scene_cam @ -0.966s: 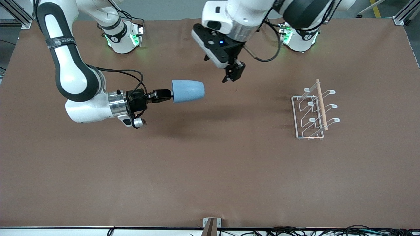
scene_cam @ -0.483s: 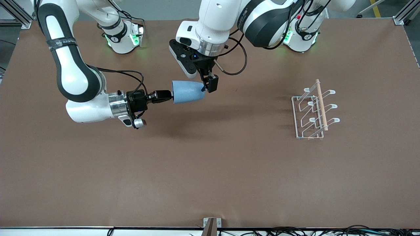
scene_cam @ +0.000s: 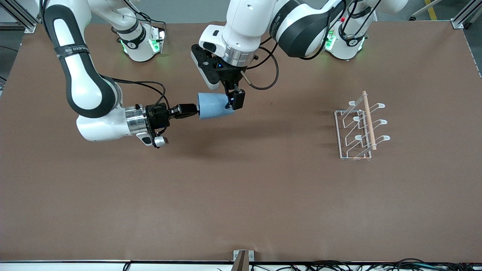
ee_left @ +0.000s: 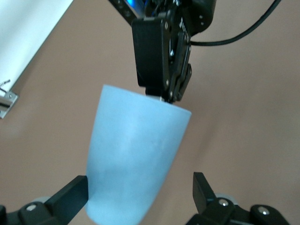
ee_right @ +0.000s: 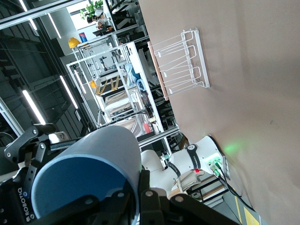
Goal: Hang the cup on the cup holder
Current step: 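Grasp the cup body with the left gripper, then carry the cup to the rack while the right gripper releases, withdraws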
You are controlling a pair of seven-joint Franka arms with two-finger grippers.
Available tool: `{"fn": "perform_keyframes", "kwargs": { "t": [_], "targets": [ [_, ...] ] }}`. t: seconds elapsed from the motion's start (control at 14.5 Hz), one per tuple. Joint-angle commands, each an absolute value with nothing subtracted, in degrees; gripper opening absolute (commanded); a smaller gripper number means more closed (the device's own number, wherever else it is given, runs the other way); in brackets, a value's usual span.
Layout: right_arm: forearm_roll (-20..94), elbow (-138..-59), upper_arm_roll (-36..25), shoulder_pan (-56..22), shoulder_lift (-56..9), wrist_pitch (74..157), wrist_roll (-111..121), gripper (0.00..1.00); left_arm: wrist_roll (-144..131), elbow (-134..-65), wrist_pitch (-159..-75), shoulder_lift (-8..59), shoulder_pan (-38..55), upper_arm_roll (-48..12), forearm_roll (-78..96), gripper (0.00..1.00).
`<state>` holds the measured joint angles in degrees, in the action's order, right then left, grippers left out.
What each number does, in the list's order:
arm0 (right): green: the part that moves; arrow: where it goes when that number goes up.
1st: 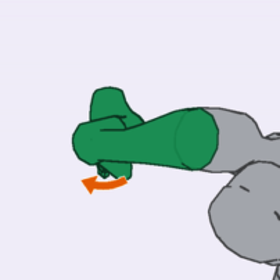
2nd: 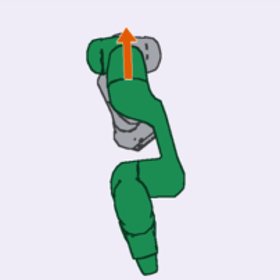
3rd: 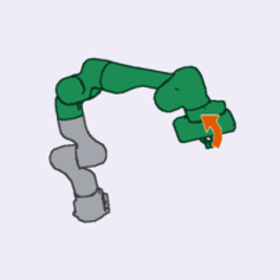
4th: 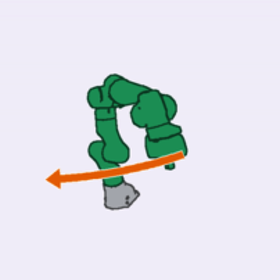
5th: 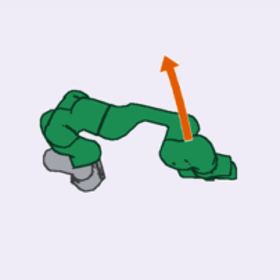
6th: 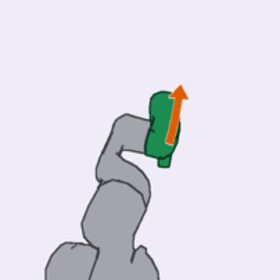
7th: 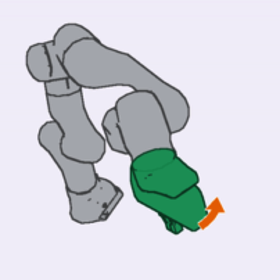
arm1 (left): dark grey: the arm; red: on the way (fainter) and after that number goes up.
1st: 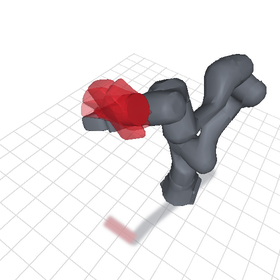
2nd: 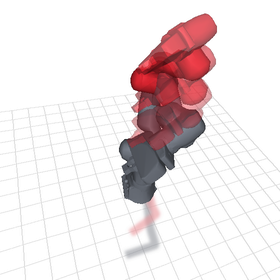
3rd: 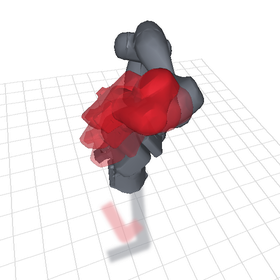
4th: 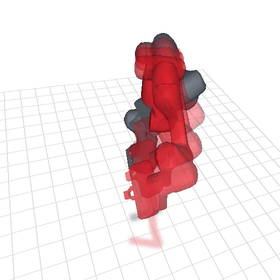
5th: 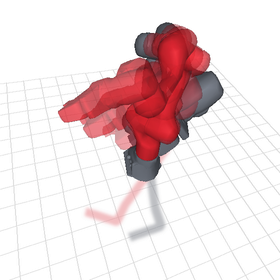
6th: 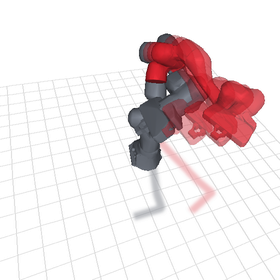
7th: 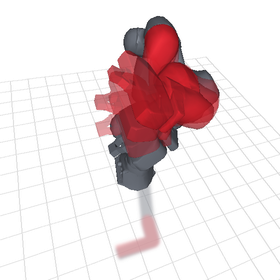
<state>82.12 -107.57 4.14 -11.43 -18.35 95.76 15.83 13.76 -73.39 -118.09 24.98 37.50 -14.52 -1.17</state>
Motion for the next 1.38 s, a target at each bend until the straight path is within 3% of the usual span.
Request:
{"fn": "perform_keyframes", "kwargs": {
  "t": [0.0, 0.28, 0.41, 0.55, 0.83, 0.9, 0.97, 1.03, 1.1, 1.31],
  "targets": [
    [83.8, -108.5, 4.0, -12.0, -17.6, 95.0, 16.6, 0.05, 14.9, -71.5, -120.6, 28.0, 38.4, -14.2, -3.1, 0.98],
    [83.6, -108.9, 4.0, -12.0, -17.5, 94.7, 16.6, 0.05, 15.5, -71.5, -121.0, 29.0, 38.5, -14.4, -4.9, 0.95],
    [83.6, -108.9, 4.0, -12.0, -17.5, 94.7, 16.6, 0.05, 17.4, -71.5, -121.0, 29.4, 38.4, -14.3, -4.9, 0.86],
    [83.6, -108.9, 4.0, -11.9, -17.5, 94.7, 16.6, 0.05, 18.5, -71.5, -121.0, 29.4, 38.3, -14.3, -4.9, 0.69],
    [83.6, -108.9, 4.0, -11.8, -17.5, 94.2, 16.3, 0.14, 18.5, -71.7, -120.4, 29.3, 38.2, -14.3, -5.1, 0.62],
    [83.6, -108.9, 4.0, -11.6, -17.6, 94.1, 15.8, 0.23, 18.6, -71.7, -119.8, 28.8, 38.1, -14.3, -5.9, 0.62],
    [83.4, -108.9, 4.0, -11.4, -17.6, 94.1, 15.8, 0.42, 18.6, -71.7, -118.2, 28.2, 37.7, -14.3, -6.9, 0.62],
    [83.2, -108.7, 4.0, -11.3, -17.5, 94.1, 16.3, 0.82, 18.8, -71.7, -115.0, 27.6, 37.4, -14.3, -7.6, 0.62],
    [83.2, -108.4, 4.0, -11.2, -17.5, 94.1, 16.3, 1.00, 19.2, -71.7, -112.1, 27.2, 37.4, -14.3, -8.0, 0.62],
    [83.0, -106.8, 3.3, -10.8, -17.4, 95.4, 15.9, 1.00, 19.3, -71.8, -104.6, 24.4, 35.3, -14.1, -9.0, 0.63]
  ]
}}
